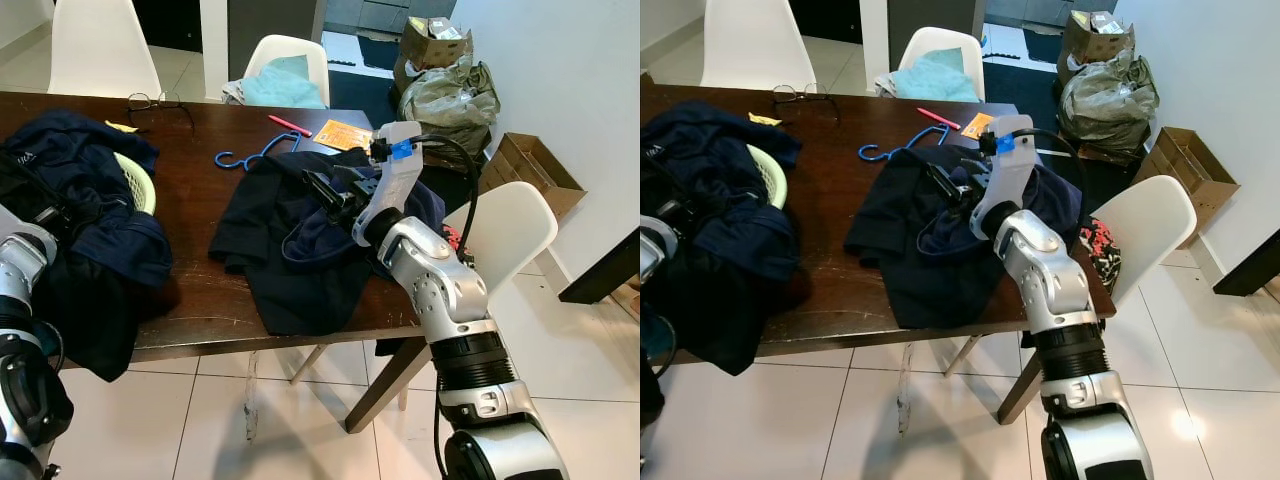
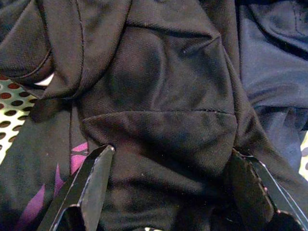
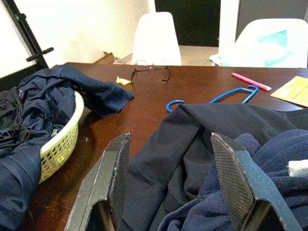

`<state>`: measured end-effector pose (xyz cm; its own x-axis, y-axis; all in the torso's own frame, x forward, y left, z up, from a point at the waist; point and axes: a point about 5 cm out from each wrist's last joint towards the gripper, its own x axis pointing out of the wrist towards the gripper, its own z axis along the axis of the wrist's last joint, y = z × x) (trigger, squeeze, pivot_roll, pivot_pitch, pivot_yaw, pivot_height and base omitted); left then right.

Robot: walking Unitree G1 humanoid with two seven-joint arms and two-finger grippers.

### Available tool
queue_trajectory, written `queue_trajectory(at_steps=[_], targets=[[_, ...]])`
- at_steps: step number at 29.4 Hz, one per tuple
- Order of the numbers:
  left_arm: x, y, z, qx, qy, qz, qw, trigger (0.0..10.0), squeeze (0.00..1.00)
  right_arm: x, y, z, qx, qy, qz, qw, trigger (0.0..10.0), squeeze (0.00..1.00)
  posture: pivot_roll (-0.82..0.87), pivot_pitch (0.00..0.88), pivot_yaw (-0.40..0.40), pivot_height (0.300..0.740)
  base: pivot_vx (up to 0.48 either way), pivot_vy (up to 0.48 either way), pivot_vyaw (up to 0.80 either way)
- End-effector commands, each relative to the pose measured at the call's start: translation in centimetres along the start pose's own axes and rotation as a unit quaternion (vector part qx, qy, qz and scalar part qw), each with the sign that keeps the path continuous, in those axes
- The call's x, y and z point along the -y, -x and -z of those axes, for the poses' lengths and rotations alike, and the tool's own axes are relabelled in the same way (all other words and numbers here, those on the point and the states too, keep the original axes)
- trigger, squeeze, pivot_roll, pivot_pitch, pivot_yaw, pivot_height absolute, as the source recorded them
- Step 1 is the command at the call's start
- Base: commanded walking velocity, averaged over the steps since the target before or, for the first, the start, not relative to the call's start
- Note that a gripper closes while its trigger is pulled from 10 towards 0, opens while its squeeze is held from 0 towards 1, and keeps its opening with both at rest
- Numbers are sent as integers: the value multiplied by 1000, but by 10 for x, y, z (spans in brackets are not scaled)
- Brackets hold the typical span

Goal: Hang hanger

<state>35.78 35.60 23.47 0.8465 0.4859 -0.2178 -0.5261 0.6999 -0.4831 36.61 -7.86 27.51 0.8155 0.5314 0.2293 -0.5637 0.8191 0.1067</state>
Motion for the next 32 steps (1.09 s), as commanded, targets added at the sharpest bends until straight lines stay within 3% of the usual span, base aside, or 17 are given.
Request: queue_trajectory(at_steps=[1,6,7,8,9,32], targets=[[-4,-1,5,-24,9,-5,1000,10000,0,0,-1,-3,4,1,-3,1000,10000,0,28,164,-158,740,0,0,0],[-2,-2,0,-22,6,1,1000,10000,0,-2,-3,-6,8,-3,-4,1000,10000,0,30,169,-159,740,0,0,0],[-1,-2,-1,-22,7,2,1000,2196,0,-2,-3,-6,8,-4,-4,1000,10000,0,31,170,-157,740,0,0,0],[-1,-2,-1,-22,7,2,1000,2196,0,-2,-3,-6,8,-4,-4,1000,10000,0,31,170,-157,740,0,0,0],[0,-2,-1,-22,10,3,1000,0,0,-2,-3,-6,8,-5,-3,1000,10000,0,32,171,-156,740,0,0,0],[0,-2,-3,-19,6,8,1000,0,0,1,-4,-2,9,-17,2,1000,10000,0,36,177,-150,740,0,0,0]])
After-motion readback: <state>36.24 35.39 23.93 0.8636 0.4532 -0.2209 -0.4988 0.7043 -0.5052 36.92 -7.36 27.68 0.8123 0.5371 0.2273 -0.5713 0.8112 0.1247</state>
